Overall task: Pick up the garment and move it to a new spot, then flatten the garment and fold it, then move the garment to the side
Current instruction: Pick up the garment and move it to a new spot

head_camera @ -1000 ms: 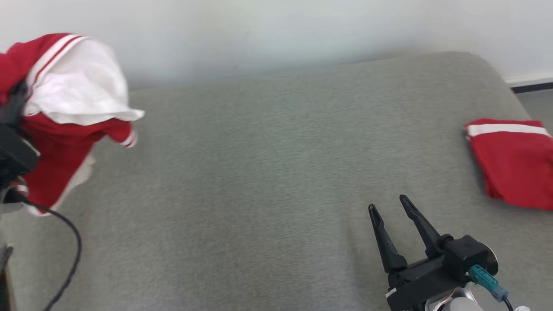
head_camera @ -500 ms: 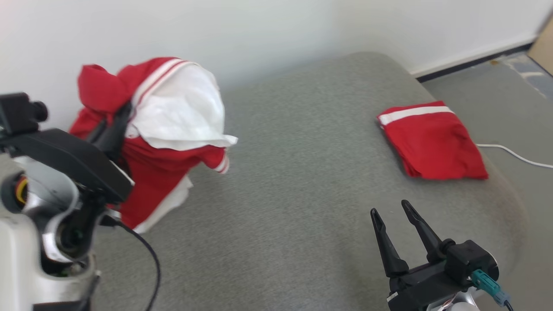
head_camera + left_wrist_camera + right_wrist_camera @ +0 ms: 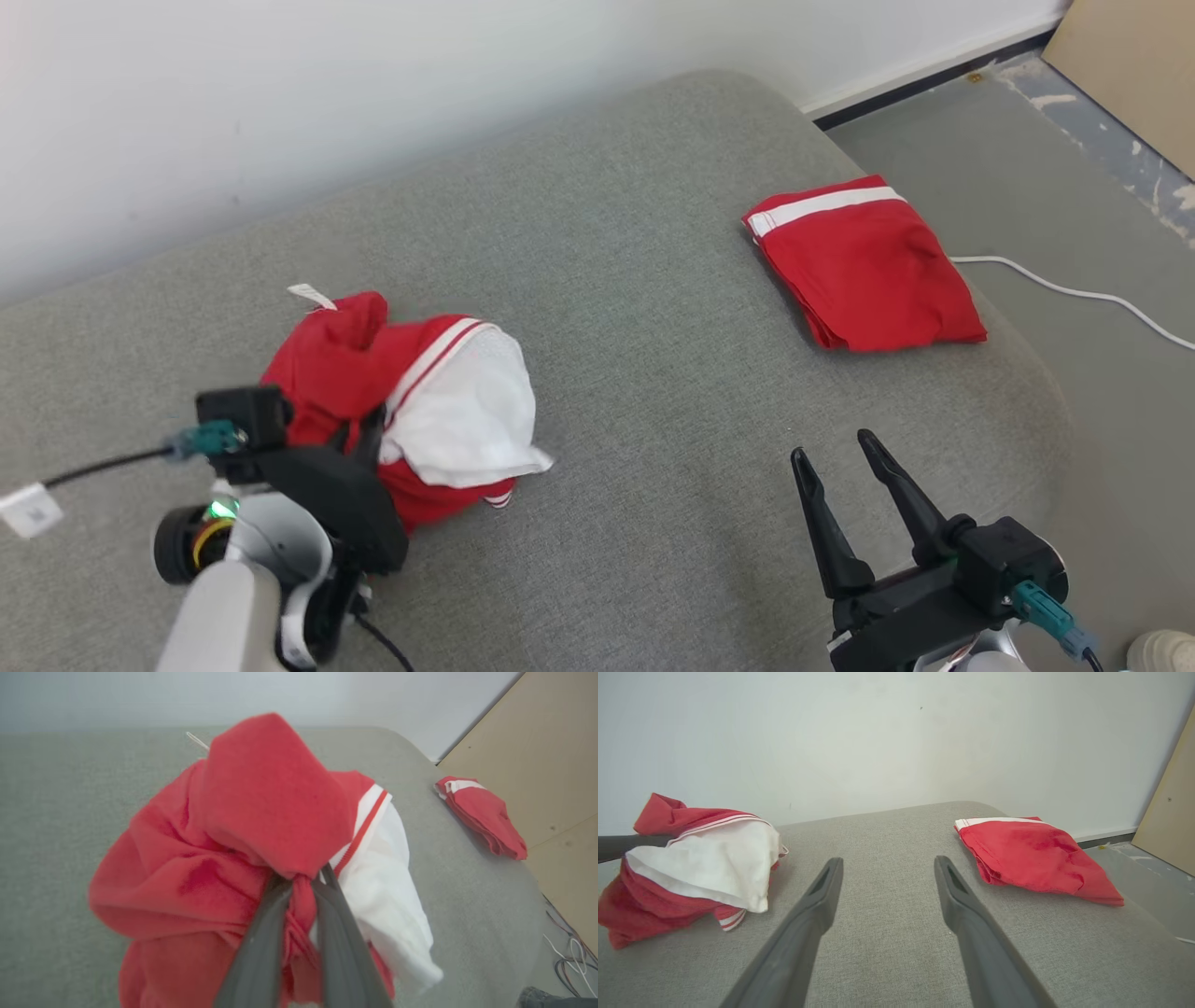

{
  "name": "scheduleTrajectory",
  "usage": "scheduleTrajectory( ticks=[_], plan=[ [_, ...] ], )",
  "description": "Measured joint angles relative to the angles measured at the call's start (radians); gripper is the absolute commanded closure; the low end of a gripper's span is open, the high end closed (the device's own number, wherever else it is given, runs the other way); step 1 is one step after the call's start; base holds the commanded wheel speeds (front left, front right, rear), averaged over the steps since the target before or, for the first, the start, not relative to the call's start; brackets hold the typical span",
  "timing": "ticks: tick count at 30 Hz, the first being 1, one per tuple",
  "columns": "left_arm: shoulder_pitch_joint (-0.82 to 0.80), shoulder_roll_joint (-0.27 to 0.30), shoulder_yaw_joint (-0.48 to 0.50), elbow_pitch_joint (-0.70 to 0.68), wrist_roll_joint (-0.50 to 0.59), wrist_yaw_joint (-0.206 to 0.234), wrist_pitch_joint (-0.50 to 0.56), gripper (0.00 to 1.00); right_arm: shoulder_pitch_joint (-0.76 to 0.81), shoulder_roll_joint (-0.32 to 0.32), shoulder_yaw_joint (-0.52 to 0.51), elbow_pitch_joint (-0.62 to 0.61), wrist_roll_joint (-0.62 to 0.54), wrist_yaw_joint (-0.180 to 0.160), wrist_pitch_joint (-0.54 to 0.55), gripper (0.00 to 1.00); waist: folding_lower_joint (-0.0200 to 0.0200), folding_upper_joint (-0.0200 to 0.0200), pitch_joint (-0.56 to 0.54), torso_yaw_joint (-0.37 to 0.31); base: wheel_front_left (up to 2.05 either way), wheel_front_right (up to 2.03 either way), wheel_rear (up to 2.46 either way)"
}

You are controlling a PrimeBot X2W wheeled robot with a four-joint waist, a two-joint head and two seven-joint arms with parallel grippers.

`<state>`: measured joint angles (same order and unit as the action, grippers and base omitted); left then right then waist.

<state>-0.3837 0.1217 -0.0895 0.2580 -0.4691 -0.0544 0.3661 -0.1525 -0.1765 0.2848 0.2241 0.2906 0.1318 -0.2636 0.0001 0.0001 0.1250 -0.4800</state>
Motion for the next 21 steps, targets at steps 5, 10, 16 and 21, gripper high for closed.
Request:
scheduleTrajectory(
  ticks=[5,10,16,21],
  plan=[
    [-0.004,-0.017,-0.042,0.155,0.062,0.007,-0.121,0.0,-0.005,0.003,0.007,-0.003,0.003,0.0,0.0,0.0,0.0,0.0,0.015,0.007,0.0,0.0,0.0],
    [-0.014,-0.034,-0.075,0.236,0.094,0.012,-0.221,0.0,-0.004,-0.001,0.001,-0.001,0.004,0.0,0.0,0.0,0.0,0.0,0.015,0.037,0.0,0.0,0.0],
    [0.001,-0.04,-0.095,0.207,0.13,0.019,-0.409,0.0,0.017,-0.007,-0.009,-0.003,0.009,0.0,0.0,0.0,0.0,0.0,-0.002,0.09,0.0,0.0,0.0],
    [0.076,-0.045,-0.081,0.164,0.127,0.028,-0.551,0.0,0.067,-0.011,-0.051,-0.006,0.01,0.0,0.0,0.0,0.0,-0.0001,-0.025,0.147,0.0,0.0,0.0]
  ],
)
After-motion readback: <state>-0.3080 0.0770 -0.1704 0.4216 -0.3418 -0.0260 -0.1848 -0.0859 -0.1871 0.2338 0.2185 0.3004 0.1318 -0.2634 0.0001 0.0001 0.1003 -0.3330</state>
